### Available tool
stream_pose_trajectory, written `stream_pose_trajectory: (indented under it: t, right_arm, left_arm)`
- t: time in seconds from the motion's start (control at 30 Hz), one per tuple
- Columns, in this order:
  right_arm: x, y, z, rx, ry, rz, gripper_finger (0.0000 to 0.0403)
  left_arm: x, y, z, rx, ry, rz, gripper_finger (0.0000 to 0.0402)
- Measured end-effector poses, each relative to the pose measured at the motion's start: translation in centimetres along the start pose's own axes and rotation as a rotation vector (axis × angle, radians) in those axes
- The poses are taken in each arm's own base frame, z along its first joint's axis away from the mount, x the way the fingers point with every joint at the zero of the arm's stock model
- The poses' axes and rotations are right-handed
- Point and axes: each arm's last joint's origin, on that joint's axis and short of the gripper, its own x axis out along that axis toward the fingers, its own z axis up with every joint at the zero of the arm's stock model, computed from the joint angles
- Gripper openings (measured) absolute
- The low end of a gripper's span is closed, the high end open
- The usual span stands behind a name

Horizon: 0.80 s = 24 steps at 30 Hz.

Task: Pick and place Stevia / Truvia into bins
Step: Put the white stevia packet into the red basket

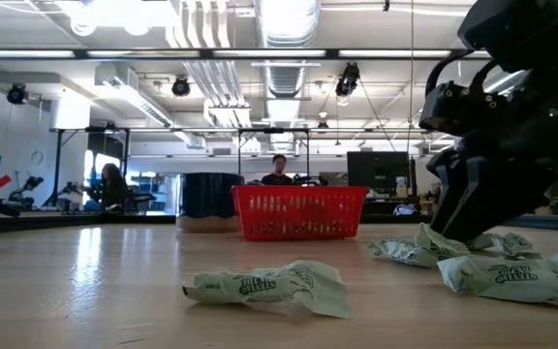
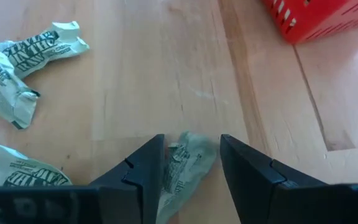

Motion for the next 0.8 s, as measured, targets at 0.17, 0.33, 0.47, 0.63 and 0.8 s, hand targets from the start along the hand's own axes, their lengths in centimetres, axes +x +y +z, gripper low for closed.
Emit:
stream_pose_trajectory:
  t: [0.17,0.33,0.47,0.63,0.8]
  right_arm:
    - [0.0,0.0,0.0,-0.035,0.001,0.004,0.0121]
    - [-0.1,0.0,0.0,-0.06,0.004,0.006,0.0059]
    - [-0.1,0.0,0.2,-0.1,-0.001,0.0,0.0015]
    - [-0.6,0.5,1.7,-0.173,-0.056,0.009,0.001]
    - [-1.4,1.0,4.3,-0.295,-0.172,-0.082,0.0009]
  left_arm:
    - [0.0,0.0,0.0,0.001,0.001,0.006,0.0149]
    - [0.0,0.0,0.0,0.001,0.002,0.006,0.0149]
    - [0.0,0.0,0.0,0.002,0.002,0.006,0.0149]
    - [0.0,0.0,-0.1,0.013,0.005,0.006,0.0149]
    - [0.1,-0.1,-0.5,0.023,0.015,0.005,0.0149]
